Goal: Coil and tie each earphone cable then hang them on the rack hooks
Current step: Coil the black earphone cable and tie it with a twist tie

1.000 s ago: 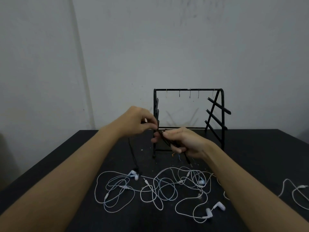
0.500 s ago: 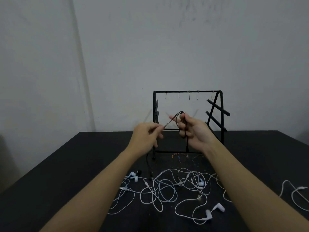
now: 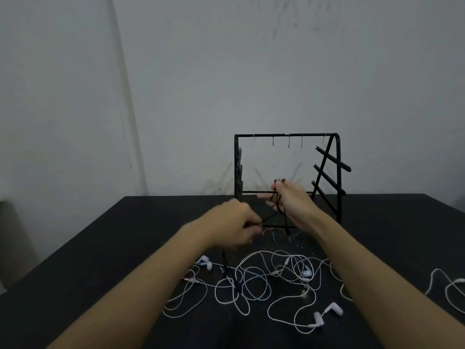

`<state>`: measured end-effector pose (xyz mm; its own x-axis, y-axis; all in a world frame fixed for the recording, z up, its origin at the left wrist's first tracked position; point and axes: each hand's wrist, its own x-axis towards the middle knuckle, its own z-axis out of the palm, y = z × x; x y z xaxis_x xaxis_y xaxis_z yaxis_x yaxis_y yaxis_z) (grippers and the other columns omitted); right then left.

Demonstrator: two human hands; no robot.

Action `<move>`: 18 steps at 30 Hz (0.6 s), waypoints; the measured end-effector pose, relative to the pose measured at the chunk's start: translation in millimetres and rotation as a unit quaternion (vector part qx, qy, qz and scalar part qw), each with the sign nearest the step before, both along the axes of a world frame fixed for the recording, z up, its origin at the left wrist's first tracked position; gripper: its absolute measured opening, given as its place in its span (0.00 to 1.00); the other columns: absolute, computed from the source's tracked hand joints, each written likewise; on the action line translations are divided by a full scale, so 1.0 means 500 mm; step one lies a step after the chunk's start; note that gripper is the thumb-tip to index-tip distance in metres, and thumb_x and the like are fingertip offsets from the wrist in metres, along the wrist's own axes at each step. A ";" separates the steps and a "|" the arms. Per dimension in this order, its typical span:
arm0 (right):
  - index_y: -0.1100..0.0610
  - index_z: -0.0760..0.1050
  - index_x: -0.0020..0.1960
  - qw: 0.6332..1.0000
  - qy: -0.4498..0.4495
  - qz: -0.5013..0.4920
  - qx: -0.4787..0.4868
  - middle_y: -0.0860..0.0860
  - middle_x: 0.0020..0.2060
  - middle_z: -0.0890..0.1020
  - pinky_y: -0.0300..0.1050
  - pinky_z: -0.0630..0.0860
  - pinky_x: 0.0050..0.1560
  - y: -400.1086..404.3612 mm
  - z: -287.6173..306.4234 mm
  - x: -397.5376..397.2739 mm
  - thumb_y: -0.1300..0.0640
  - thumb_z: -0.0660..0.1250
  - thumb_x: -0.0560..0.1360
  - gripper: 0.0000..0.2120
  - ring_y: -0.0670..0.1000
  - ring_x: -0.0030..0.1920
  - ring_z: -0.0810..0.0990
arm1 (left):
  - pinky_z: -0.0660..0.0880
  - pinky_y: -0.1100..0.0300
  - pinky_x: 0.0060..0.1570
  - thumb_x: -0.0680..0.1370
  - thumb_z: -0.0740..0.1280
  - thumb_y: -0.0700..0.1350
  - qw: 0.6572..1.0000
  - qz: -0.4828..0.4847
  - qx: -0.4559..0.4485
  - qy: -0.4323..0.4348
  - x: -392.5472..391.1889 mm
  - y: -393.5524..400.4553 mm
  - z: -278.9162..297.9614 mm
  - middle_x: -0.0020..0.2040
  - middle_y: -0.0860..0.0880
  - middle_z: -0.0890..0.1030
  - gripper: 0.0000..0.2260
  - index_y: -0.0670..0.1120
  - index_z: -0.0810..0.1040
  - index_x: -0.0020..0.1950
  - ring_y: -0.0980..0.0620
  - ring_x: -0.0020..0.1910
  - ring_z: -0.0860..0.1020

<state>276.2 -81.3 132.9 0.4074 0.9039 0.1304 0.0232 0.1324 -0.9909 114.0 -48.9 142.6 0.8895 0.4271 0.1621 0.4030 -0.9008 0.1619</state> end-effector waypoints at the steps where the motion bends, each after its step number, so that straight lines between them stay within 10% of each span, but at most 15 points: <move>1: 0.60 0.67 0.49 0.998 -0.054 0.025 -0.032 0.56 0.39 0.81 0.51 0.75 0.60 -0.003 -0.005 0.002 0.58 0.48 0.83 0.11 0.55 0.51 0.81 | 0.77 0.59 0.43 0.79 0.62 0.46 0.999 0.009 0.050 -0.010 -0.006 0.010 0.016 0.39 0.52 0.84 0.09 0.46 0.81 0.49 0.55 0.35 0.79; 8: 0.65 0.72 0.58 0.964 -0.191 0.173 -0.070 0.55 0.29 0.79 0.39 0.73 0.40 -0.024 0.011 -0.022 0.57 0.54 0.82 0.14 0.51 0.35 0.78 | 0.76 0.51 0.45 0.75 0.65 0.49 0.977 0.016 0.152 -0.145 -0.020 0.081 0.061 0.44 0.51 0.85 0.09 0.49 0.83 0.47 0.48 0.42 0.80; 12: 0.60 0.75 0.48 0.966 -0.078 0.246 -0.029 0.52 0.22 0.77 0.46 0.77 0.51 -0.027 0.021 -0.033 0.59 0.54 0.81 0.12 0.47 0.26 0.77 | 0.74 0.62 0.40 0.72 0.67 0.50 0.963 -0.013 0.120 -0.240 -0.015 0.099 0.055 0.39 0.51 0.83 0.09 0.46 0.83 0.43 0.54 0.37 0.78; 18: 0.62 0.73 0.43 0.978 0.010 0.200 0.055 0.53 0.27 0.74 0.40 0.80 0.37 -0.023 0.026 -0.038 0.62 0.54 0.81 0.12 0.45 0.22 0.73 | 0.68 0.75 0.35 0.76 0.67 0.41 0.949 0.047 -0.004 -0.313 0.005 0.087 0.022 0.37 0.54 0.79 0.05 0.44 0.82 0.49 0.67 0.30 0.74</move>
